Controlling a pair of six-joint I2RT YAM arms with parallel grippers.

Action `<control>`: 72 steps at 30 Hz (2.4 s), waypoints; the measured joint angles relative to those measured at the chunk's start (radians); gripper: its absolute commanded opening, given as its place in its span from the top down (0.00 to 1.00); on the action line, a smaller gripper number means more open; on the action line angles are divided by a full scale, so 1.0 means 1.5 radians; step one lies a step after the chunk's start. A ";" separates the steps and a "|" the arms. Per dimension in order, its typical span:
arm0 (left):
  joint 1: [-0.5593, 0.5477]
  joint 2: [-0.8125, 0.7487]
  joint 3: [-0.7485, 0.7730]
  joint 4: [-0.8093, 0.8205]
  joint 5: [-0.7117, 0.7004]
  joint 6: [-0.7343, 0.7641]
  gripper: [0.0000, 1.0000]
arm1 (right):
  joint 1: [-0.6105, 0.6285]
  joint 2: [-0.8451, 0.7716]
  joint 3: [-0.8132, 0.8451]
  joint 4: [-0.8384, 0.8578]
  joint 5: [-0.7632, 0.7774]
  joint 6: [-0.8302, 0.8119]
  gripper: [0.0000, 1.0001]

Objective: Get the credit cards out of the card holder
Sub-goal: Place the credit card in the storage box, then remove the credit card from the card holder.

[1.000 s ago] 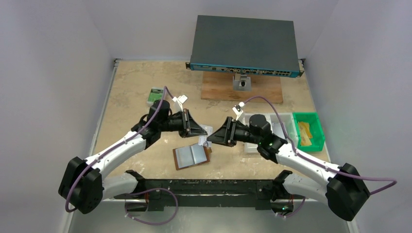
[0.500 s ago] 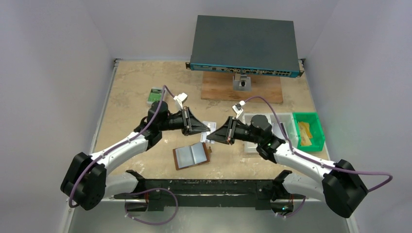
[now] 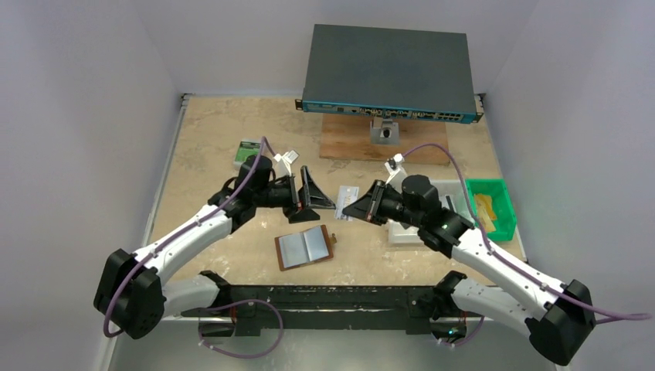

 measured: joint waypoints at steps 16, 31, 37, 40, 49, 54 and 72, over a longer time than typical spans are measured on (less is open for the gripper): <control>0.000 -0.030 0.113 -0.346 -0.124 0.197 0.04 | -0.024 0.081 0.220 -0.528 0.531 -0.136 1.00; 0.000 -0.038 0.136 -0.413 -0.135 0.231 0.04 | -0.269 0.214 0.249 -0.579 0.681 -0.249 1.00; 0.000 -0.047 0.136 -0.429 -0.136 0.235 0.04 | -0.281 0.254 0.252 -0.581 0.692 -0.257 0.80; 0.000 -0.053 0.136 -0.434 -0.138 0.236 0.03 | -0.281 0.260 0.252 -0.581 0.690 -0.258 0.55; 0.000 -0.062 0.141 -0.443 -0.147 0.236 0.03 | -0.281 0.229 0.252 -0.578 0.666 -0.276 0.29; 0.000 -0.062 0.141 -0.443 -0.151 0.236 0.03 | -0.281 0.197 0.252 -0.571 0.634 -0.291 0.25; 0.000 -0.101 0.124 -0.517 -0.299 0.233 0.03 | -0.120 0.121 0.252 -0.435 0.333 -0.268 0.42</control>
